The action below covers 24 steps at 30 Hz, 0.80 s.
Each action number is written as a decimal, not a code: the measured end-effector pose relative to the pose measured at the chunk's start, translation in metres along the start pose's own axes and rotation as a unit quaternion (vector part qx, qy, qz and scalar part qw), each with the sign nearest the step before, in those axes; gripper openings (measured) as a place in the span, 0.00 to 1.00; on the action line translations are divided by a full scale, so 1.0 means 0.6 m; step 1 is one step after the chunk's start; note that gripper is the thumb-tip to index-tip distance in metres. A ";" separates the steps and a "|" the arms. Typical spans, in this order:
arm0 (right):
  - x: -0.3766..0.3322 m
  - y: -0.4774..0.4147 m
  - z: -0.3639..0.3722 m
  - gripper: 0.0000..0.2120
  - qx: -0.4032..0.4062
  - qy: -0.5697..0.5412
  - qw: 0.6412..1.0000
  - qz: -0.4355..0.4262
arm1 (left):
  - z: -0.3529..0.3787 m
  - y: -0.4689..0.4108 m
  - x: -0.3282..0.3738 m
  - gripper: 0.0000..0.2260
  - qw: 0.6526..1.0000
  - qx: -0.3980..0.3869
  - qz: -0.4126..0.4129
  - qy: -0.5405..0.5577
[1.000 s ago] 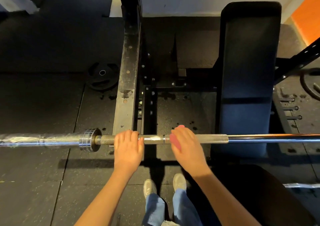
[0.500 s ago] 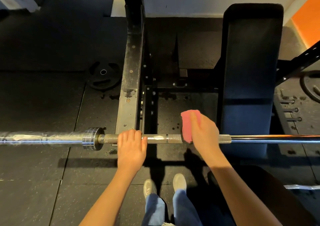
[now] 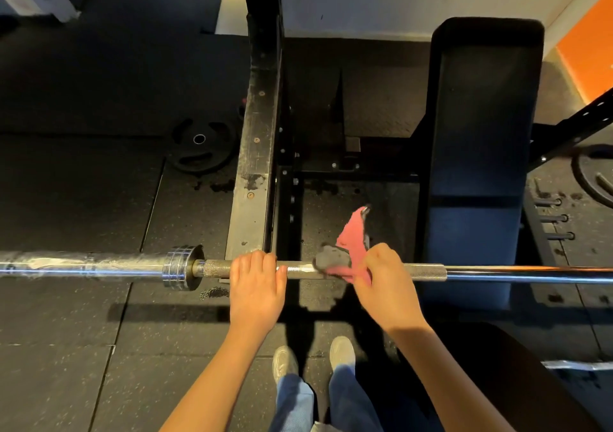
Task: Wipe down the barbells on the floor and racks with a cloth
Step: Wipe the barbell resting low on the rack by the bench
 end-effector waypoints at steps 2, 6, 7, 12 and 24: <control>-0.017 0.006 -0.001 0.07 0.000 0.022 0.998 -0.051 | 0.000 0.000 -0.001 0.16 1.000 0.000 -0.003 0.003; -0.033 -0.029 -0.020 0.27 0.040 -0.017 0.998 -0.039 | 0.000 0.002 -0.002 0.15 1.000 0.000 -0.005 0.009; -0.030 -0.040 -0.007 0.23 0.021 -0.024 0.999 -0.023 | 0.000 0.002 -0.002 0.15 1.000 -0.001 -0.006 0.012; -0.014 -0.035 0.066 0.23 -0.169 -0.072 0.982 0.049 | 0.000 0.002 -0.002 0.15 1.000 -0.003 -0.008 0.012; -0.051 -0.043 0.086 0.17 -0.059 0.039 0.997 0.009 | 0.002 0.001 -0.001 0.15 1.000 -0.006 -0.010 0.005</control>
Point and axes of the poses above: each hand's wrist, its own y-axis away from the middle knuckle, its own z-axis out of the palm, x = y × z, the point moved 10 cm from there along -y, towards the middle knuckle, and after that the axes turned 12 degrees about x, right-handed, at the moved point
